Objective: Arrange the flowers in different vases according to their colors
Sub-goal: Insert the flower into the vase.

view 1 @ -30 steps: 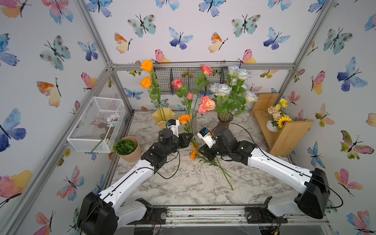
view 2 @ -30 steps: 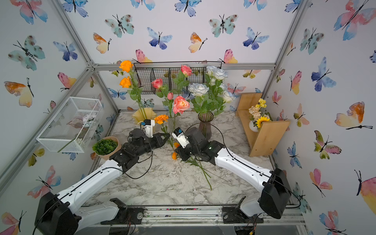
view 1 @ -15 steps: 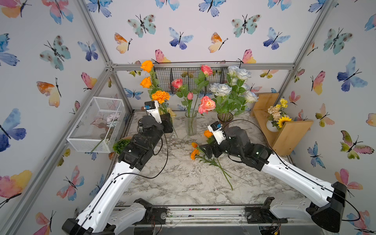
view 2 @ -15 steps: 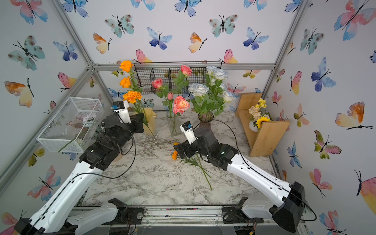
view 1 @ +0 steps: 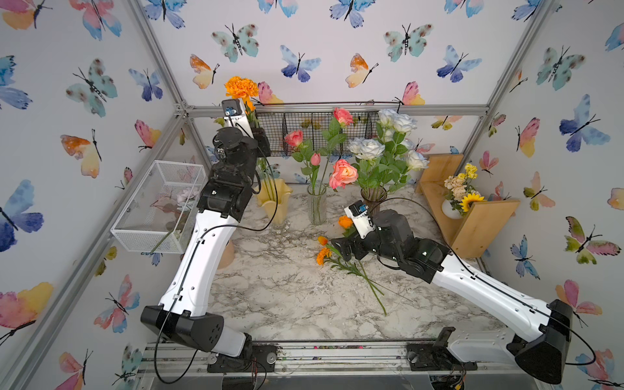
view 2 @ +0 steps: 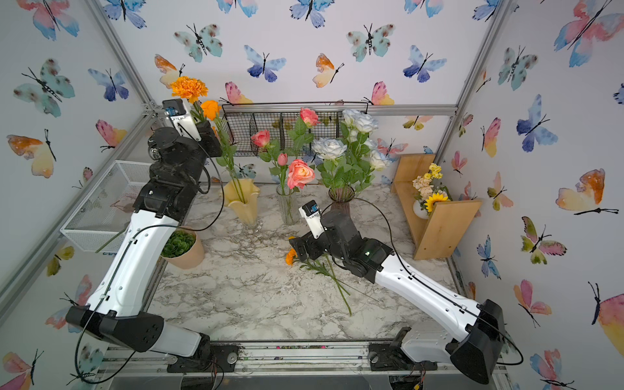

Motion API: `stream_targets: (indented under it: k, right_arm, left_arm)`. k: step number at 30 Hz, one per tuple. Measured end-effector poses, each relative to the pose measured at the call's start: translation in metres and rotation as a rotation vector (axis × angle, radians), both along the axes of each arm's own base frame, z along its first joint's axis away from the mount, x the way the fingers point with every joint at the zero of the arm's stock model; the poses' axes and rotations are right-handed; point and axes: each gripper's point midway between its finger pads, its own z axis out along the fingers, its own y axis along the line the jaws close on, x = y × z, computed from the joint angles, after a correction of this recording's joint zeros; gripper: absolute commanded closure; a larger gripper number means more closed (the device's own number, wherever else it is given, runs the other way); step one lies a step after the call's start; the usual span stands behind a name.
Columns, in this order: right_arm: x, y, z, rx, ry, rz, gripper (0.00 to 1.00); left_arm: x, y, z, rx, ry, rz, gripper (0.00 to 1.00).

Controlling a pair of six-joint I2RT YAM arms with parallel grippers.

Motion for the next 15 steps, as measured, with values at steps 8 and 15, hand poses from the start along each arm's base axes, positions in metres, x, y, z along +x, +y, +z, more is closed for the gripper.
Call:
stream_targets:
  k: [8,15]
  right_arm:
    - [0.007,-0.001,-0.016,-0.036,0.016,-0.018,0.01]
    - [0.025,-0.022,-0.036,-0.061,0.076,-0.102,0.02]
  left_arm:
    - [0.038,0.003,-0.077,0.063,0.120,0.041,1.00]
    - [0.058,0.013,-0.158,0.059,0.274,0.063,0.07]
